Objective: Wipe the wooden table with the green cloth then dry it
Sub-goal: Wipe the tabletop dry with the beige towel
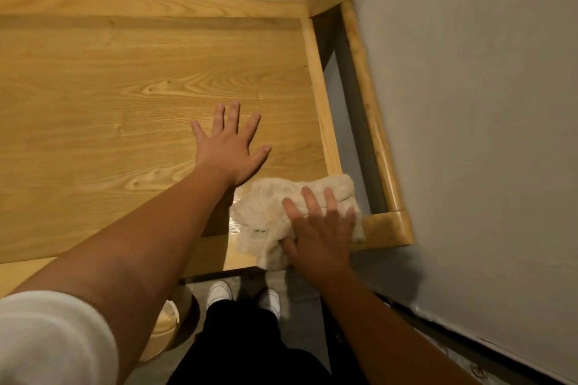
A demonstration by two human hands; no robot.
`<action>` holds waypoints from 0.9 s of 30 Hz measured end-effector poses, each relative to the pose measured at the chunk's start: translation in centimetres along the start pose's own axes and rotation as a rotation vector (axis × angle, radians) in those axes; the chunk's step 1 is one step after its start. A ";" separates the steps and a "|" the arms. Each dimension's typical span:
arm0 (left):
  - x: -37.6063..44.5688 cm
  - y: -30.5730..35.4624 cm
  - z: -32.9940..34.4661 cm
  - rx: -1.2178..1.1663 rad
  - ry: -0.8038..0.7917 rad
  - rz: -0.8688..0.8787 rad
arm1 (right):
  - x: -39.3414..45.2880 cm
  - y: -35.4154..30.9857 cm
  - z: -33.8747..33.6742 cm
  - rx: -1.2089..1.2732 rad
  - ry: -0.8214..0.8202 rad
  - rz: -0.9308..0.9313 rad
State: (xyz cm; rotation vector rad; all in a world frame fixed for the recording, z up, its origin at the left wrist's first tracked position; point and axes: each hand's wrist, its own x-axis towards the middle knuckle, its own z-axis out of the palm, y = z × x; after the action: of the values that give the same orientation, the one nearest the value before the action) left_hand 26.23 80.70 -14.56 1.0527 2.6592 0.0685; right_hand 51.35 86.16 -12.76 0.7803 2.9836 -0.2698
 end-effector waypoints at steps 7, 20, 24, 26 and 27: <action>-0.2 0.2 0.0 0.005 0.037 -0.014 | 0.2 0.6 -0.8 -0.049 -0.087 0.101; -0.1 -0.1 -1.0 -0.018 -0.026 0.011 | 15.1 1.6 -0.6 -0.020 0.052 0.090; 0.0 0.1 -0.6 -0.040 -0.023 -0.003 | 21.2 2.4 0.0 -0.014 0.063 0.054; 0.1 0.1 -0.6 -0.022 -0.032 -0.013 | 24.8 2.5 -0.2 -0.012 0.005 0.063; 0.2 0.1 -0.5 -0.011 -0.029 -0.017 | 26.7 2.5 -0.3 -0.008 -0.019 0.069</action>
State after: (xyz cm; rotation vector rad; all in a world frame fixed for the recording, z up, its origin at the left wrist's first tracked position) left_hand 26.04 80.91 -14.05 1.0198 2.6387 0.0646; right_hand 29.29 101.18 -15.18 0.8726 2.9315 -0.2612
